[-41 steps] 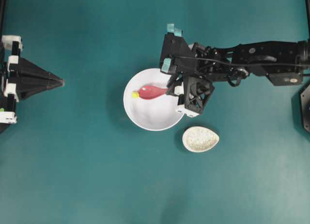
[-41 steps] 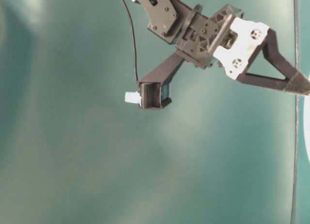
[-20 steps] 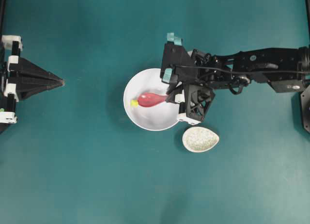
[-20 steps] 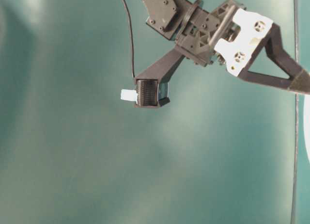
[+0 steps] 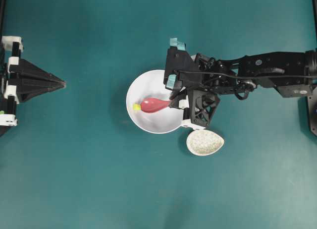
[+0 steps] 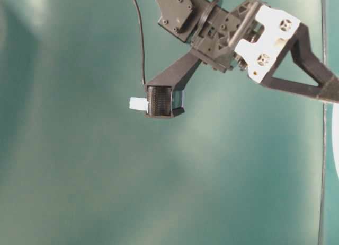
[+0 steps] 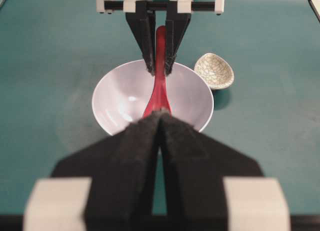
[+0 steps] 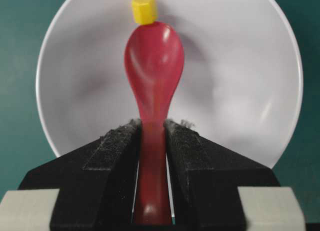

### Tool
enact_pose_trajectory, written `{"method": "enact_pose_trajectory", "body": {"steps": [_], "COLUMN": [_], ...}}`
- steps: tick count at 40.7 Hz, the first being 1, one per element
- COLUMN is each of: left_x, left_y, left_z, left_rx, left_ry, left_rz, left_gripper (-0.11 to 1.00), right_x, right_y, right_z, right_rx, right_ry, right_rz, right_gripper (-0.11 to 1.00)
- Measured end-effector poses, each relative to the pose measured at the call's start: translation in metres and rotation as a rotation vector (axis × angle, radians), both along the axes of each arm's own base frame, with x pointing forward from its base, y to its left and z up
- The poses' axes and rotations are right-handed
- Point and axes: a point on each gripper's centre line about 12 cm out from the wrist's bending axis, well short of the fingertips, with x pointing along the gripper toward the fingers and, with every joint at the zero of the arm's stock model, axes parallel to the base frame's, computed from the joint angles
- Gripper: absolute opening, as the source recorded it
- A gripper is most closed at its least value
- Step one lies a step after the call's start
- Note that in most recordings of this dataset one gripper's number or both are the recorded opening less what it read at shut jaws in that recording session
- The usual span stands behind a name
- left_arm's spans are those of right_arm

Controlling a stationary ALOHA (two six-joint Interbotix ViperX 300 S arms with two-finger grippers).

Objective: Scoop the yellow hexagonal prism block from the bowl with a spoon using the right arm.

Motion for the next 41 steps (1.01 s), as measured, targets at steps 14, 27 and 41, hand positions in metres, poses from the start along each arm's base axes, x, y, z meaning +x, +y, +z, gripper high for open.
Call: {"method": "enact_pose_trajectory", "body": {"steps": [14,27,41], "left_x": [0.0,0.0,-0.0001], "left_y": [0.0,0.0,0.0], "left_z": [0.0,0.0002,0.0011], "left_rx": [0.0,0.0,0.0], "left_ry": [0.0,-0.002,-0.005], "left_rz": [0.0,0.0,0.0], "left_gripper": [0.0,0.0,0.0], "right_x": [0.002,0.0038,0.0038], "right_y": [0.0011,0.0005,0.001], "right_z": [0.0023,0.0033,0.0031], "right_rx": [-0.004,-0.009,-0.01], "right_ry": [-0.024,-0.042,-0.045], "right_rz": [0.0,-0.002,0.0], "right_gripper": [0.23,0.23,0.23]}}
